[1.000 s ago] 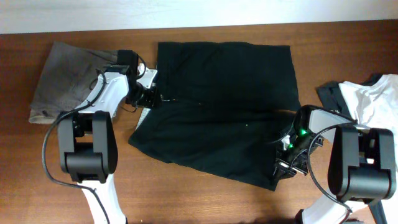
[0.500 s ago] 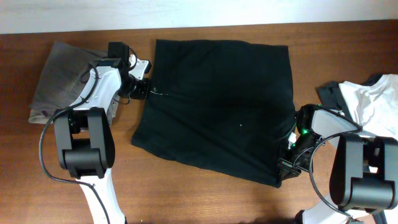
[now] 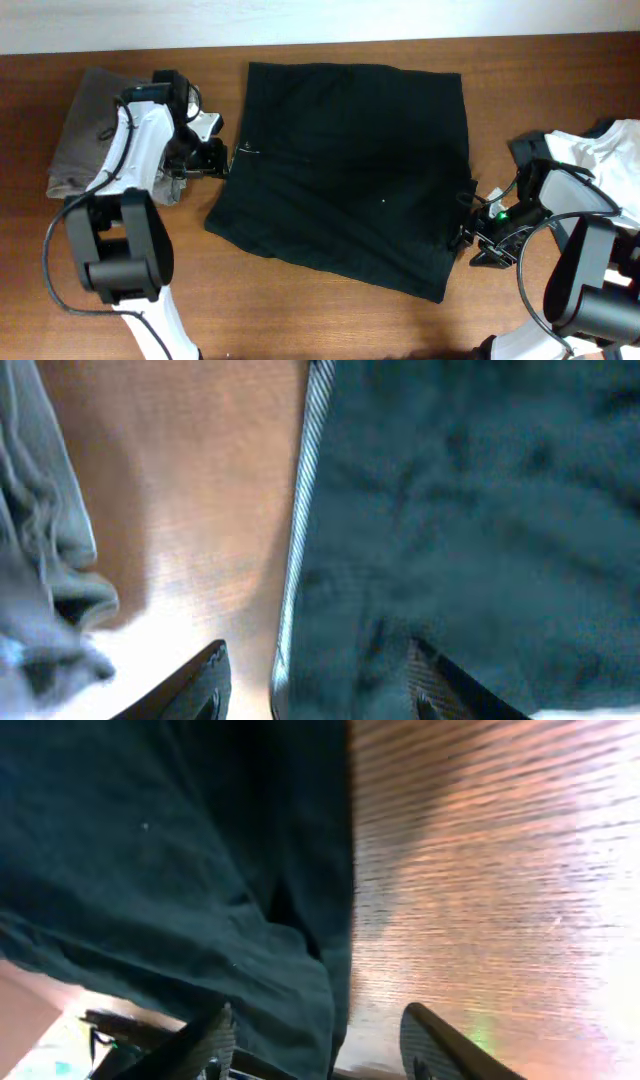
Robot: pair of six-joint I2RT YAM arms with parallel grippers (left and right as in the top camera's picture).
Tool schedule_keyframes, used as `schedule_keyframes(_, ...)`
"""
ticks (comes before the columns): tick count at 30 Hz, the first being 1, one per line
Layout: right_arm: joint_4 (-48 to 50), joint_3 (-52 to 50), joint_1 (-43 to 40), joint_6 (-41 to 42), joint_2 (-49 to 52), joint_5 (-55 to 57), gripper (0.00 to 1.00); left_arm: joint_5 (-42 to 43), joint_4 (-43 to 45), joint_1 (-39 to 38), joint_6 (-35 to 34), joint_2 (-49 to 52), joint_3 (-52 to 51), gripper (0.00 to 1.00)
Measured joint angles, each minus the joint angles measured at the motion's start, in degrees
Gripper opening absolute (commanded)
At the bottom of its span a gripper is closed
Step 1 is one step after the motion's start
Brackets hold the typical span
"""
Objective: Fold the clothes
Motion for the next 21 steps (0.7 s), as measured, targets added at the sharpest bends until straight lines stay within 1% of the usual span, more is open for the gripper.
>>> schedule_keyframes(2, -1.7, -0.8, 0.6, 0.1, 0.0, 0.0, 0.59, 0.0, -4.3, 0.0, 0.0, -1.5, 0.3, 0.56)
schedule_keyframes(5, -1.9, -6.4, 1.5, 3.0, -0.4, -0.3, 0.58, 0.0, -5.5, 0.0, 0.0, -1.6, -4.1, 0.57)
schedule_keyframes(8, 2.5, -12.7, 1.5, 5.4, -0.4, -2.4, 0.57, 0.0, -5.5, 0.0, 0.0, -1.6, -9.0, 0.57)
schedule_keyframes(9, 3.4, -13.3, 1.5, 5.9, -0.9, -3.3, 0.57, 0.0, -5.3, 0.0, 0.0, -1.6, -9.9, 0.56)
schedule_keyframes(13, 4.0, -13.7, 1.5, 6.4, -1.3, -4.4, 0.56, -0.4, 0.8, 0.0, 0.0, -1.6, -16.4, 0.56)
schedule_keyframes(15, 4.2, -13.7, 1.5, 6.7, -1.4, -4.6, 0.56, -2.3, 4.6, 0.0, -1.2, -2.2, -20.5, 0.49)
schedule_keyframes(17, 4.3, -13.8, 1.5, 6.8, -1.5, -4.7, 0.56, -3.8, 8.8, -0.1, -2.5, -4.4, -23.6, 0.48)
schedule_keyframes(18, 4.5, -13.9, 1.5, 6.9, -1.6, -4.8, 0.56, -4.0, 10.2, -0.1, -2.9, -5.4, -24.8, 0.49)
schedule_keyframes(21, 4.6, -13.9, 1.5, 6.9, -1.6, -5.0, 0.56, -4.2, 9.9, -0.1, -3.5, -5.9, -25.0, 0.64)
